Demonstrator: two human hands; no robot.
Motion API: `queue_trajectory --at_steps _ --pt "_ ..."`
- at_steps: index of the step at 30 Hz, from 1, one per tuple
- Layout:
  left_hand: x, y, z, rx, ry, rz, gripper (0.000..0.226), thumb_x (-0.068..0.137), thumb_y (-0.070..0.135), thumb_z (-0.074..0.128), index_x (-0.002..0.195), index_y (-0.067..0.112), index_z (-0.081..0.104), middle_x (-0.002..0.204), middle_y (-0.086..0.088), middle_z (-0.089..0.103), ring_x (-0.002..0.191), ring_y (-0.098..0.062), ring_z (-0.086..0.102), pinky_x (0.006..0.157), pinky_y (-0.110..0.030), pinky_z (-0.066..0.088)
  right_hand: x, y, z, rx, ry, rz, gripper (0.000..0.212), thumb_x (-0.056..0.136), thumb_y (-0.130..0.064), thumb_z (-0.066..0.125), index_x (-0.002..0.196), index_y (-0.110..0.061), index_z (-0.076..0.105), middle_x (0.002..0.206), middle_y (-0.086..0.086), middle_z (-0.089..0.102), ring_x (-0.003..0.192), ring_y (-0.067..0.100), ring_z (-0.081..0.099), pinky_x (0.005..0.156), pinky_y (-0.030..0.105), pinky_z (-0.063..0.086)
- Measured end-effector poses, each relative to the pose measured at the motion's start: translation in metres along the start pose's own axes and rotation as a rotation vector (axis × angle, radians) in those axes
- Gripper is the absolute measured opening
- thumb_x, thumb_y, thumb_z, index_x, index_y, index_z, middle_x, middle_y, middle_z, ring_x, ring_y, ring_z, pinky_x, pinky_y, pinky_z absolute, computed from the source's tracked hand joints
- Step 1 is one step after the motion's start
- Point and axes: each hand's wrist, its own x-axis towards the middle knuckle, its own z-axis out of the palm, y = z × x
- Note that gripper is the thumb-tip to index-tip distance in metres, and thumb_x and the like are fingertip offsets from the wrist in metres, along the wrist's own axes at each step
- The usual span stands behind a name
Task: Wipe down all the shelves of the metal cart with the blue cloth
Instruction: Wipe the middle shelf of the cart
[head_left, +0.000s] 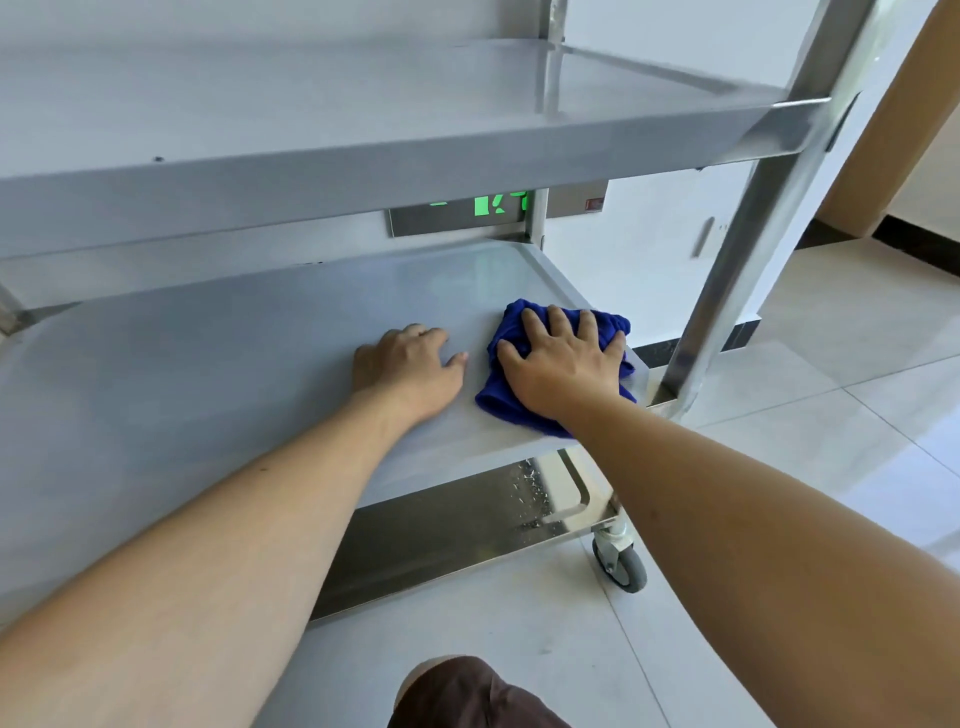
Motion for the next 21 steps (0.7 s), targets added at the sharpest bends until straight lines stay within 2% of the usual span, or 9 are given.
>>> queue_trajectory --at_steps 6,11,21 --pt "-0.002 -0.006 0.014 0.02 0.12 0.072 0.052 0.09 0.063 0.033 0.123 0.033 0.058 0.13 0.008 0.057 0.119 -0.02 0.049 0.091 -0.041 0.034 0.069 -0.017 0.011 -0.028 0.023 0.009 0.069 0.088 -0.064 0.017 0.147 -0.032 0.033 0.157 0.001 0.032 0.147 0.035 0.012 0.11 0.067 0.005" --pt "0.001 -0.011 0.016 0.007 0.184 0.084 0.059 0.082 0.065 0.027 0.115 0.031 0.063 0.121 0.009 0.062 0.114 -0.02 0.052 0.086 -0.041 0.034 0.13 -0.033 0.018 -0.043 0.022 0.003 0.07 0.087 -0.064 0.018 0.145 -0.03 0.038 0.156 0.004 0.035 0.145 0.036 0.017 0.109 0.068 0.008" --pt "-0.003 -0.009 0.017 -0.032 0.19 0.101 0.051 0.086 0.063 0.033 0.111 0.03 0.063 0.116 0.01 0.062 0.111 -0.018 0.05 0.087 -0.041 0.034 0.189 -0.052 0.026 -0.032 0.029 0.002 0.071 0.085 -0.062 0.019 0.146 -0.03 0.037 0.155 0.005 0.037 0.144 0.035 0.021 0.109 0.066 0.011"
